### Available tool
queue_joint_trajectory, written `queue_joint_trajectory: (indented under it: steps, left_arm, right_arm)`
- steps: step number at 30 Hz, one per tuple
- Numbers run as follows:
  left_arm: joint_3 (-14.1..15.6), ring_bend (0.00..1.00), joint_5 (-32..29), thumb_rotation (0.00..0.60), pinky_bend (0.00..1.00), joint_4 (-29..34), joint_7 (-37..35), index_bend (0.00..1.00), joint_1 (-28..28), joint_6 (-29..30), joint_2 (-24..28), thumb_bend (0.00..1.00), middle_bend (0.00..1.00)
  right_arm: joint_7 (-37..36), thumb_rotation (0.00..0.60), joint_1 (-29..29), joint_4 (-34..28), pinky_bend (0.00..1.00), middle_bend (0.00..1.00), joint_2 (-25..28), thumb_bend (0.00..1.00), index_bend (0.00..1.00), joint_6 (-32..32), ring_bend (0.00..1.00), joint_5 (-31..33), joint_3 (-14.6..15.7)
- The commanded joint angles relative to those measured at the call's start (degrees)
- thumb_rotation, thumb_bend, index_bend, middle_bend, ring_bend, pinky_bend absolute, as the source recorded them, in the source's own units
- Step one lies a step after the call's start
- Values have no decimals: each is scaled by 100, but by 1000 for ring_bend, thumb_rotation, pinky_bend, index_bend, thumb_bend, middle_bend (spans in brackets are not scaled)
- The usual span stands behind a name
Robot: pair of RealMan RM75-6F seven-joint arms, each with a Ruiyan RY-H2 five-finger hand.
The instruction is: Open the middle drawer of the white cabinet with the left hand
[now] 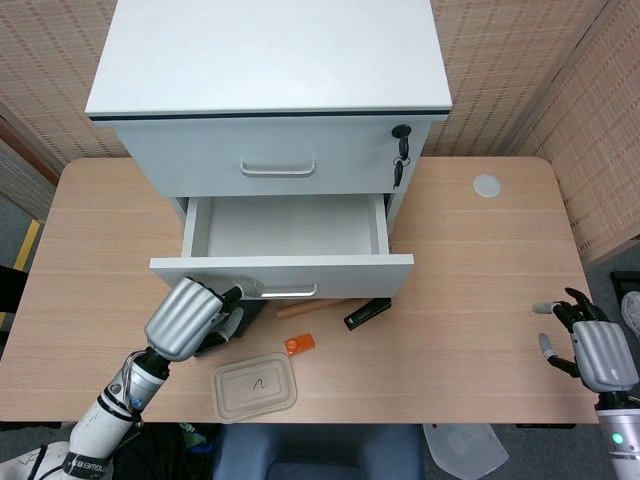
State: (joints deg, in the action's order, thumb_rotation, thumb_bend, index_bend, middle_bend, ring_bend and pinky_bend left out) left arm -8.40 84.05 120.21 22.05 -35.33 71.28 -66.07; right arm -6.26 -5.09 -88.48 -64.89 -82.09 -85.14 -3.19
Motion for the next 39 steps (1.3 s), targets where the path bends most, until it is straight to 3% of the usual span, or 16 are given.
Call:
queue_joint_trajectory:
  steps: [1,13,18,22,28,34,39]
  left_arm:
    - [30,1000,65,600,1000,34,16,361,40,22,14,542,1000]
    - [171,1000,577,600,1000,73,-226,372,399,430,179,539,1000]
    - [361,999,1000,600,1000,-201,-656,482,814,993,240,538,999]
    - [489,966,1146,600,1000,-529,-1056,637,1246,1571,259,539,974]
    - [436,933,795,600,1000,-1006,-1478,755,1809,2256,293,538,964]
    - [427,884,6,600,991,-1732,-1726,759,2208,2275,194,539,931]
    - [534,726,-646,600,788,-2394,-1857,633,2477,1950,36,538,775]
  right_arm:
    - [0,600,-4,6,238,361,-3,381,340,9,255,1,0]
    - [-38,600,16,40,238,361,5,381,340,-7,255,21,-5]
    - [-79,600,17,74,238,361,7,381,340,4,255,32,-8]
    - [-118,600,-10,120,238,361,-7,381,340,48,255,45,-22]
    - [-137,600,-81,171,238,361,-23,381,340,162,255,81,-50]
    - [-124,600,-174,213,238,361,-68,381,340,309,255,120,-72]
    - [-86,600,-245,223,238,361,-85,381,340,416,255,150,-86]
